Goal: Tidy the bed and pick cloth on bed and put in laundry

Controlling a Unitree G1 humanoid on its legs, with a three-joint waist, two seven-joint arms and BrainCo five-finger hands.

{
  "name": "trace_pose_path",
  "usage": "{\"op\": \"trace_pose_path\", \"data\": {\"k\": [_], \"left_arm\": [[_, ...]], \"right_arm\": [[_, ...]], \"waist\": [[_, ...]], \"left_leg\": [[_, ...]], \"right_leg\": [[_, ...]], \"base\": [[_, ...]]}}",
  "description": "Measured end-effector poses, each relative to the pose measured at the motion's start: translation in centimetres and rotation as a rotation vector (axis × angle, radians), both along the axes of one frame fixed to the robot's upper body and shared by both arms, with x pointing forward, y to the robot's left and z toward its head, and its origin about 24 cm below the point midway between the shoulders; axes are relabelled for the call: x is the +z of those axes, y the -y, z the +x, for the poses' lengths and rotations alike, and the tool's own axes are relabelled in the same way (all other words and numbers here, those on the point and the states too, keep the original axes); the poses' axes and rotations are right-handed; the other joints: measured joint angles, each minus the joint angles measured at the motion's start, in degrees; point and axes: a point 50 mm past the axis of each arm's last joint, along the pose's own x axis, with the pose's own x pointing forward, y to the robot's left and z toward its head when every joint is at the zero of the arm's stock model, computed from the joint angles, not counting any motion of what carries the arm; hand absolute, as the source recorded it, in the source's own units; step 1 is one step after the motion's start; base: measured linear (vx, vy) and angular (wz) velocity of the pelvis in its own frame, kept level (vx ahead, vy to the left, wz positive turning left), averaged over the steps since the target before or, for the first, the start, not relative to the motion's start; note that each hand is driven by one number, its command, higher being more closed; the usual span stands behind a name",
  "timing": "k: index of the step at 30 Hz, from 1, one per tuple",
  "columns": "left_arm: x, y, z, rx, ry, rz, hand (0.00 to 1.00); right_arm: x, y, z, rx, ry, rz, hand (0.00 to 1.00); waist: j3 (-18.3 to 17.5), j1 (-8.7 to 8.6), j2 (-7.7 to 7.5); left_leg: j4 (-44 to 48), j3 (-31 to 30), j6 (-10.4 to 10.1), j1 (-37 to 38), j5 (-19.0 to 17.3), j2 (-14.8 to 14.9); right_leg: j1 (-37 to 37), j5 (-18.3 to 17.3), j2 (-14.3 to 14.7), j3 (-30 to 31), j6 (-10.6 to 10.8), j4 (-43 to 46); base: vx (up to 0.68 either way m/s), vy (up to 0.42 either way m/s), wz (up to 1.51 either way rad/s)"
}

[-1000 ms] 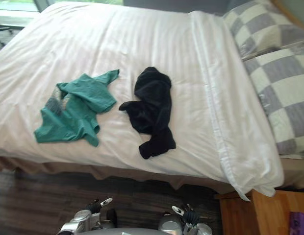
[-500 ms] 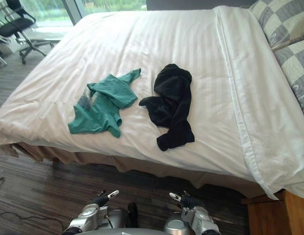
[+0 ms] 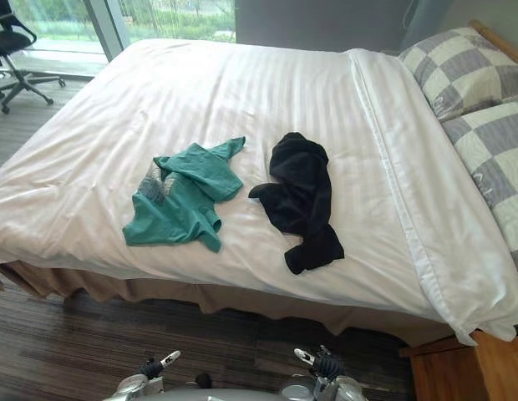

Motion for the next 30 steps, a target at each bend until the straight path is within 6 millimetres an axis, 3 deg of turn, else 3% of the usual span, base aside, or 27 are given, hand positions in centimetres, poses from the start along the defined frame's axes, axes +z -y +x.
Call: {"op": "trace_pose_path", "data": {"k": [2, 4, 6, 9, 12, 15, 17, 30], "left_arm": [[0.1, 0.2, 0.4, -0.028, 0.005, -0.007, 0.0], [0.1, 0.7, 1.0, -0.055, 0.013, -0.015, 0.0], [0.2, 1.2, 1.4, -0.053, 0.023, -0.031, 0.0], [0.1, 1.2, 1.2, -0.038, 0.026, -0.042, 0.0], [0.1, 0.6, 0.7, -0.005, 0.041, -0.077, 0.0], [0.0, -0.1, 0.1, 0.02, 0.042, -0.079, 0.0], [-0.1, -0.3, -0.6, 0.054, 0.026, -0.08, 0.0], [-0.2, 0.3, -0.7, 0.025, 0.007, -0.107, 0.0]], "right_arm": [[0.0, -1.0, 0.2, 0.024, 0.011, 0.03, 0.0], [0.0, -1.3, 0.2, 0.063, 0.004, 0.041, 0.0], [0.0, -1.3, 0.3, 0.096, 0.002, 0.038, 0.0], [0.0, -1.5, 0.5, 0.122, -0.001, 0.04, 0.0], [0.0, -1.7, 1.0, 0.133, -0.014, 0.043, 0.0], [-0.1, -2.1, 0.9, 0.139, -0.022, 0.044, 0.0], [-0.1, -1.9, 1.0, 0.126, -0.023, 0.035, 0.0], [-0.4, -1.5, 0.3, 0.091, -0.068, 0.025, 0.0]], "waist": [[-0.5, 0.13, -1.51], [-0.7, -0.01, -1.8], [-0.4, -0.01, -1.44], [-0.4, 0.01, -1.35], [0.9, 0.12, -1.2], [1.1, 0.12, -2.13], [1.4, 0.08, -1.77], [0.7, -0.06, -0.67]], "left_leg": [[-1.2, 0.4, -0.2, 1.0, 0.9, 0.0], [-1.0, 1.5, 0.0, 1.2, 1.3, 0.2], [-0.9, 2.0, 0.0, 1.7, 1.3, 0.4], [-0.9, 3.0, -0.3, 2.1, 1.5, 0.6], [-1.1, 4.6, -0.6, 4.6, 1.7, 1.7], [-1.8, 5.3, -1.8, 5.2, 2.3, 1.8], [-2.1, 5.8, -2.0, 5.3, 3.0, 2.4], [-2.1, 6.7, -2.7, 5.4, 1.8, 2.1]], "right_leg": [[0.0, -2.0, 0.5, 1.6, -1.5, -0.2], [1.3, -3.7, 1.2, 3.8, -3.5, -1.6], [2.5, -4.5, 1.7, 4.8, -3.9, -3.5], [2.9, -6.1, 1.8, 5.3, -2.2, -4.1], [4.9, -6.4, 3.1, 6.4, -2.1, -5.0], [4.9, -8.6, 3.2, 8.0, -0.4, -5.5], [4.6, -8.5, 3.8, 8.6, -0.2, -5.7], [6.6, -6.5, 4.4, 11.1, 1.0, -10.5]], "base": [[0.15, -0.094, -0.04], [0.11, -0.07, 0.08], [0.06, -0.072, -0.05], [0.01, -0.084, -0.17], [-0.05, -0.08, -0.24], [-0.11, -0.065, -0.14], [-0.16, -0.059, -0.11], [-0.04, 0.003, -0.02]]}}
